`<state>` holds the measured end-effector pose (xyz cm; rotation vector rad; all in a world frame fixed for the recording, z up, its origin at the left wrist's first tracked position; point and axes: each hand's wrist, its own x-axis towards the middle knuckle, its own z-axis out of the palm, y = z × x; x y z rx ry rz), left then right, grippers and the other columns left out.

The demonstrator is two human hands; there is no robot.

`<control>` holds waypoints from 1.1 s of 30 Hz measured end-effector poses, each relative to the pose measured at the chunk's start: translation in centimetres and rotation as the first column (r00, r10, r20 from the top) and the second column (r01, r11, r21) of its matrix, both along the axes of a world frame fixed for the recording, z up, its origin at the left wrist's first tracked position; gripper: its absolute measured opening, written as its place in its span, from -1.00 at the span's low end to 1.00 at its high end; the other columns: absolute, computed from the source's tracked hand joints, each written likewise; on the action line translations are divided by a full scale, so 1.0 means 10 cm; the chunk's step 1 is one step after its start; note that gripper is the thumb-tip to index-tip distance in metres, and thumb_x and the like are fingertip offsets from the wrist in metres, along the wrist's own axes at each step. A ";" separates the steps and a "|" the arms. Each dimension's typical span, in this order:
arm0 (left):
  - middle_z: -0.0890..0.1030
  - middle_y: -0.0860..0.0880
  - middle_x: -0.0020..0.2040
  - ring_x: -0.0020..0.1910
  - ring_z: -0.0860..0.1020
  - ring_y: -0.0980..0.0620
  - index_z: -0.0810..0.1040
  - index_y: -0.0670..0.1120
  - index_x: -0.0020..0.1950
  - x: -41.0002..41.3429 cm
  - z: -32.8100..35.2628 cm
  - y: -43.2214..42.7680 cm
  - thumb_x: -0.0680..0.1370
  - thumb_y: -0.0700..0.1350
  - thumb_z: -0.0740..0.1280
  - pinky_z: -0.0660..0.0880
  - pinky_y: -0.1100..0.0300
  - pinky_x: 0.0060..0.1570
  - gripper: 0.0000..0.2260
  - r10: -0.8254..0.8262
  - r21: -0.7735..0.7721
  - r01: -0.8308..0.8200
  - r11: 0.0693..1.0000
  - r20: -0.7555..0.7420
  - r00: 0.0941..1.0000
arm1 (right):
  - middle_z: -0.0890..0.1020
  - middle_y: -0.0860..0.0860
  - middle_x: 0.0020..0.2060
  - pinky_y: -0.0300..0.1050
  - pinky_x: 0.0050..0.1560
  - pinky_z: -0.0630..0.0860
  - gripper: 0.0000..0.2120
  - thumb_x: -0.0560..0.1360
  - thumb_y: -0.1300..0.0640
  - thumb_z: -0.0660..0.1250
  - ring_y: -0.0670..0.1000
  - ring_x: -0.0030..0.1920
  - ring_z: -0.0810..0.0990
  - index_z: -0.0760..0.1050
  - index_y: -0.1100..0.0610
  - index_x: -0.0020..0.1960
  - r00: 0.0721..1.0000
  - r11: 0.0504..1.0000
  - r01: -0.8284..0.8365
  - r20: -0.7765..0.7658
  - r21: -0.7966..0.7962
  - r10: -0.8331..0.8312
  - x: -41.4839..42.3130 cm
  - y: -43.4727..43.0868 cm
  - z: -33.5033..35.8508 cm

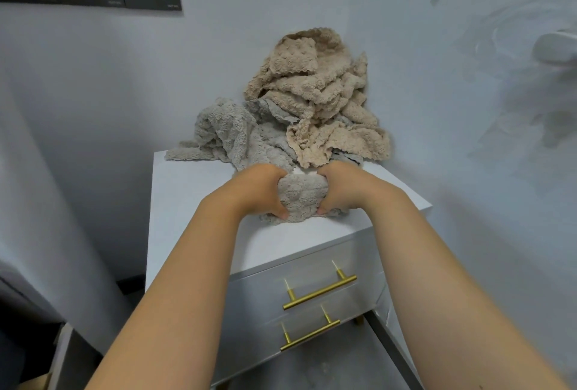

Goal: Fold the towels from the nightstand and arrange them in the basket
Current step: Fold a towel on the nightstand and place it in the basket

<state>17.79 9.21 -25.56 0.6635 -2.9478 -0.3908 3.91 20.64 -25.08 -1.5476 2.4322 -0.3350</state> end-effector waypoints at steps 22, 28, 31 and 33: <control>0.55 -0.11 -0.06 -0.13 0.44 -0.08 0.45 -0.12 -0.04 -0.92 -0.56 1.92 0.46 -0.28 0.26 0.24 0.13 -0.29 -0.88 -0.247 -0.198 0.198 0.960 -0.263 0.933 | 0.54 0.15 -0.01 -0.07 -0.26 0.16 -0.80 0.41 0.31 0.25 0.18 0.00 0.47 0.39 0.20 0.03 0.780 0.863 0.421 -0.375 -0.277 -0.501 -0.24 2.05 -0.64; 0.57 -0.14 -0.06 -0.08 0.54 -0.18 0.49 -0.11 0.00 -1.06 -0.77 2.40 0.45 -0.23 0.33 0.40 0.10 -0.23 -0.85 -0.159 0.121 0.185 0.975 -0.197 0.967 | 0.50 0.14 0.00 -0.09 -0.27 0.22 -0.84 0.46 0.28 0.24 0.15 -0.02 0.48 0.38 0.20 0.04 0.794 0.851 0.473 -0.309 -0.228 -0.524 -0.15 2.55 -0.89; 0.58 -0.12 -0.09 -0.10 0.54 -0.17 0.50 -0.08 -0.02 -1.03 -1.02 2.68 0.43 -0.26 0.31 0.40 0.13 -0.24 -0.83 -0.116 0.190 0.142 0.971 -0.143 0.983 | 0.53 0.13 -0.05 -0.07 -0.28 0.30 -0.87 0.46 0.24 0.25 0.17 -0.06 0.53 0.38 0.19 0.00 0.810 0.869 0.477 -0.318 -0.130 -0.492 -0.11 2.84 -1.07; 0.53 -0.08 -0.14 -0.14 0.53 -0.13 0.49 -0.08 -0.06 -0.96 -1.19 2.82 0.43 -0.24 0.33 0.40 0.13 -0.28 -0.87 -0.152 0.192 0.159 0.969 -0.048 0.987 | 0.56 0.12 -0.08 -0.06 -0.28 0.34 -0.88 0.47 0.19 0.27 0.18 -0.09 0.56 0.41 0.17 -0.01 0.832 0.886 0.463 -0.329 -0.030 -0.447 -0.07 3.01 -1.21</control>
